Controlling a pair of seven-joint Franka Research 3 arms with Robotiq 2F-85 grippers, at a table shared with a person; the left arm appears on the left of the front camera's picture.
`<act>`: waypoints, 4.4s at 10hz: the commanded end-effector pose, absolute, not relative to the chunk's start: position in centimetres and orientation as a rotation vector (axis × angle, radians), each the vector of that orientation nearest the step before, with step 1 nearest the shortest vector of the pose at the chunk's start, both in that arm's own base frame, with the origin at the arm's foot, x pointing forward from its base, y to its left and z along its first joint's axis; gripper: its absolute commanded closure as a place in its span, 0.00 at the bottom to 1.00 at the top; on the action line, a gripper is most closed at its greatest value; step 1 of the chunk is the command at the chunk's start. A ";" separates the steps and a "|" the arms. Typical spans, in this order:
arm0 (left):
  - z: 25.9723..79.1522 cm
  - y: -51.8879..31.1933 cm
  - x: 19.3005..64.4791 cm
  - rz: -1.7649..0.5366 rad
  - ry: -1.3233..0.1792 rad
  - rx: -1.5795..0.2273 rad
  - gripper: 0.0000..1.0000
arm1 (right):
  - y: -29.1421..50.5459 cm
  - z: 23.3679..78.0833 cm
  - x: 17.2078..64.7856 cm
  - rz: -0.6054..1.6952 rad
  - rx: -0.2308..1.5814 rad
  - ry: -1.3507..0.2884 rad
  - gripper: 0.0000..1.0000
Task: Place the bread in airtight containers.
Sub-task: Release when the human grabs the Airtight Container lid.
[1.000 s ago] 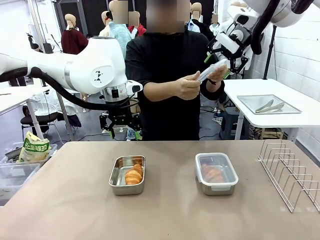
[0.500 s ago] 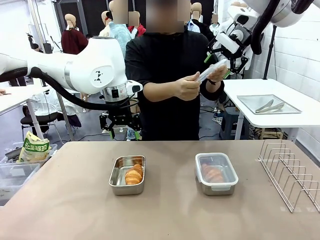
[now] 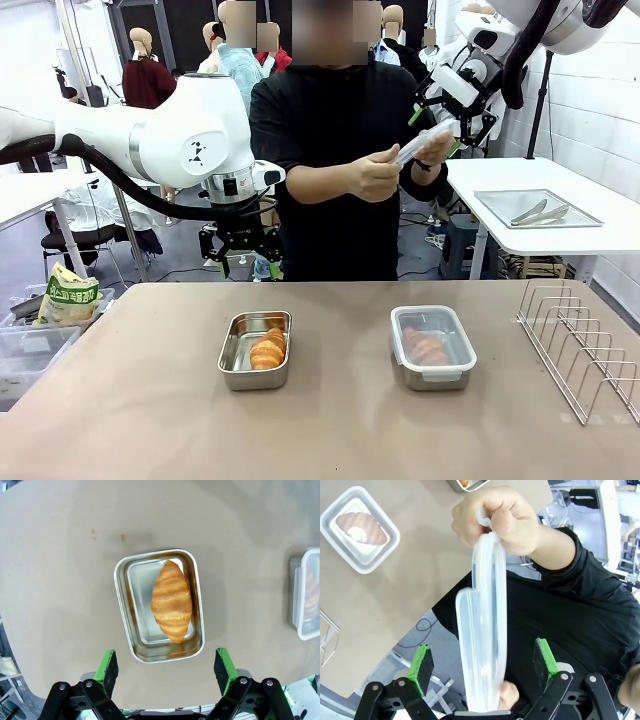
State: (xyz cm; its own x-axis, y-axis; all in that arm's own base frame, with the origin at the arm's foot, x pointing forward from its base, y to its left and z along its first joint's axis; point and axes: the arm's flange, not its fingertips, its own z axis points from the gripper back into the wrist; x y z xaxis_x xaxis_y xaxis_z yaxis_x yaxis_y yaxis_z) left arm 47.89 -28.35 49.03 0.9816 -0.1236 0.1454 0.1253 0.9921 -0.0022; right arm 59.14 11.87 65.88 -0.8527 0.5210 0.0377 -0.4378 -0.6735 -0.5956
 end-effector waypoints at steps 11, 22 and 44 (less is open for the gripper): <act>49.2 -28.3 47.9 -0.126 -0.150 -0.013 0.00 | 11.6 66.6 57.9 2.443 -0.204 -0.779 0.00; 49.2 -28.3 47.9 -0.126 -0.150 -0.013 0.00 | 9.4 67.2 52.5 2.349 0.078 -0.731 0.00; 49.2 -28.3 47.9 -0.126 -0.150 -0.013 0.00 | 10.6 66.2 52.5 2.393 0.238 -0.704 0.00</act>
State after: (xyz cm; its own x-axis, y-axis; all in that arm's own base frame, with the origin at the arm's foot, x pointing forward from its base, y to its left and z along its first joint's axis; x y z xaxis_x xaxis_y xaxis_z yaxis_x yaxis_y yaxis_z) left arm 47.89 -28.35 49.04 0.9816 -0.1235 0.1455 0.1252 0.9921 -0.0023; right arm 52.53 10.51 66.21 -0.7888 0.5179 0.3310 -0.6146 -0.6617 -0.4294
